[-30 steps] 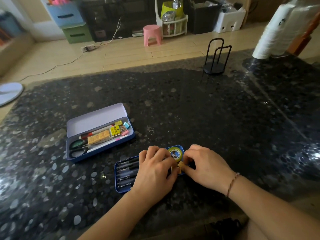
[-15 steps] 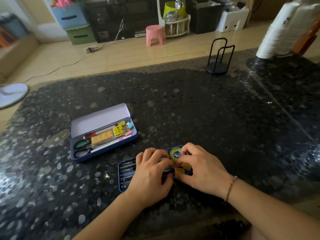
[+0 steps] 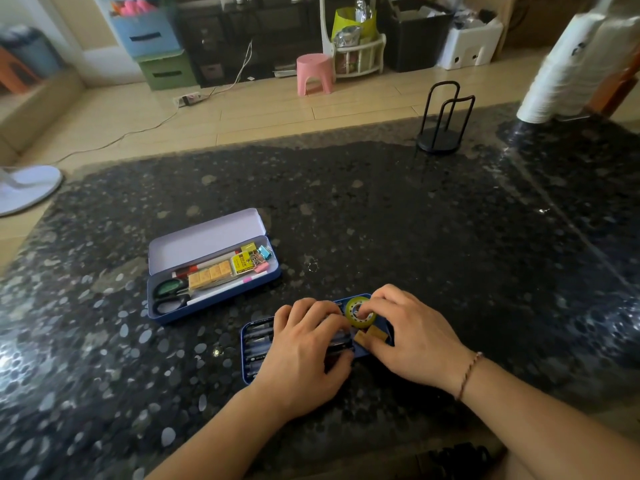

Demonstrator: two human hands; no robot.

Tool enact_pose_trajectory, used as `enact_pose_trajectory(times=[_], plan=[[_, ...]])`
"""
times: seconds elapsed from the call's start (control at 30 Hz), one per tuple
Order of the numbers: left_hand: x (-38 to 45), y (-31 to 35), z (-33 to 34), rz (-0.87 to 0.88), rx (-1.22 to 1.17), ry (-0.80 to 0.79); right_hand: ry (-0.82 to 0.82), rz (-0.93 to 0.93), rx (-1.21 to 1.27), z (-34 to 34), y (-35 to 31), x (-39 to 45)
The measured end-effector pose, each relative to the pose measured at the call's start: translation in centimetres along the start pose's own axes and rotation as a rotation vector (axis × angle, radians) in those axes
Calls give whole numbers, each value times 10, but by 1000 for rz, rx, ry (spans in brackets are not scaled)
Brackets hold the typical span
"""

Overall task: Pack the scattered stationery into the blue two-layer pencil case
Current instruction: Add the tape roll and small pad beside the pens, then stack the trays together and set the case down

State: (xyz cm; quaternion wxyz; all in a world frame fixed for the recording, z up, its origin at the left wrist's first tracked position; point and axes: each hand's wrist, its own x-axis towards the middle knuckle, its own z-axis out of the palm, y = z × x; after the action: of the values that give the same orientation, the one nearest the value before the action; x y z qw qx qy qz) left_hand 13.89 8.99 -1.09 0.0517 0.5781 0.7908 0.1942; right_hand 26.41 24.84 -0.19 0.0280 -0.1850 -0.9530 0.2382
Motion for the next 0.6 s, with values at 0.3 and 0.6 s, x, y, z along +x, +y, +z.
enact_pose_trajectory(times=[0.3,0.6], plan=[[-31,-50,-40,-66,225,-203,-322,-31,-52,-14,0,5],[-39,-70,-54,-118,-21,-179,-370,-84,-100,-19,-11,33]])
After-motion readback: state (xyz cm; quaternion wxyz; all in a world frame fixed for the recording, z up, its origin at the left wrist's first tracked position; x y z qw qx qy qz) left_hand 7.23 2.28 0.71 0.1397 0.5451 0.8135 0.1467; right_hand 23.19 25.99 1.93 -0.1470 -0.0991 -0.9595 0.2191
